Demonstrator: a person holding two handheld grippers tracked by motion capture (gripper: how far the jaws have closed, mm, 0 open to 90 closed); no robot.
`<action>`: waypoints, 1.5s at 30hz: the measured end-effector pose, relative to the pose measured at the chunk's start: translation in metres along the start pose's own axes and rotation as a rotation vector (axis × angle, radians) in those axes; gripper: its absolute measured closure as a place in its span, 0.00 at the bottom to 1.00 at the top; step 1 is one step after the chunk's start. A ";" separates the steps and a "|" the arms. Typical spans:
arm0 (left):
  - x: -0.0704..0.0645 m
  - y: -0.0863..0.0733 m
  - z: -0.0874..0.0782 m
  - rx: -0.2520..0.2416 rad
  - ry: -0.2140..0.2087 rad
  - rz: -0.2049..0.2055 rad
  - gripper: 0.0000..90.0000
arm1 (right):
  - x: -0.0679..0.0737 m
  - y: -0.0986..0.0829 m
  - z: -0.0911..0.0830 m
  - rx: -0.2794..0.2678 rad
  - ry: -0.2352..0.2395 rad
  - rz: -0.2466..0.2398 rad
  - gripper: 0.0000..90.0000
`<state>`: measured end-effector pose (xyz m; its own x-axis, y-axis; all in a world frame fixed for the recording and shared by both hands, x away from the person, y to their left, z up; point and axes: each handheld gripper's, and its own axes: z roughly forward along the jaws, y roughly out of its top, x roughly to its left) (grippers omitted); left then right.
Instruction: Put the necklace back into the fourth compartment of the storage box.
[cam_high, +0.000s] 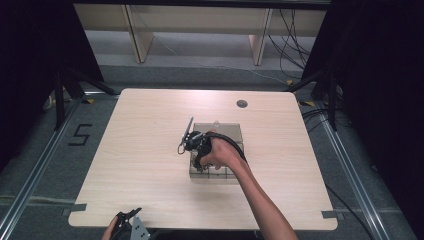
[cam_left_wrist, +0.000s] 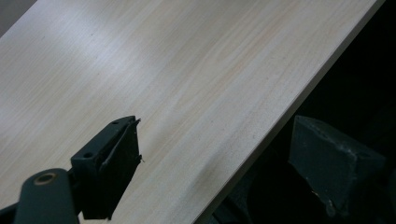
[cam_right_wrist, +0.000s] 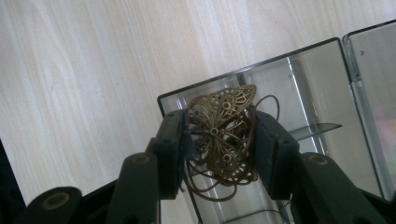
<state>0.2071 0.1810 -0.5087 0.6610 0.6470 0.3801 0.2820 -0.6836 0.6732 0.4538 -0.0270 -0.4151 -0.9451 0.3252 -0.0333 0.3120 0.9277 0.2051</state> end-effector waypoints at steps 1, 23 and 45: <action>0.000 0.000 0.000 0.006 0.004 0.008 0.17 | 0.000 0.000 0.002 0.009 0.007 0.013 0.65; 0.000 0.000 0.000 -0.002 0.008 0.003 0.17 | -0.004 0.006 0.026 0.019 0.039 0.043 0.65; 0.000 0.001 0.000 0.018 -0.003 0.024 0.17 | -0.011 -0.002 0.007 -0.041 0.046 0.141 0.56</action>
<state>0.2072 0.1808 -0.5081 0.6697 0.6293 0.3944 0.2781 -0.7049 0.6525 0.4641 -0.0308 -0.4222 -0.8961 0.4417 0.0432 0.4382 0.8649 0.2448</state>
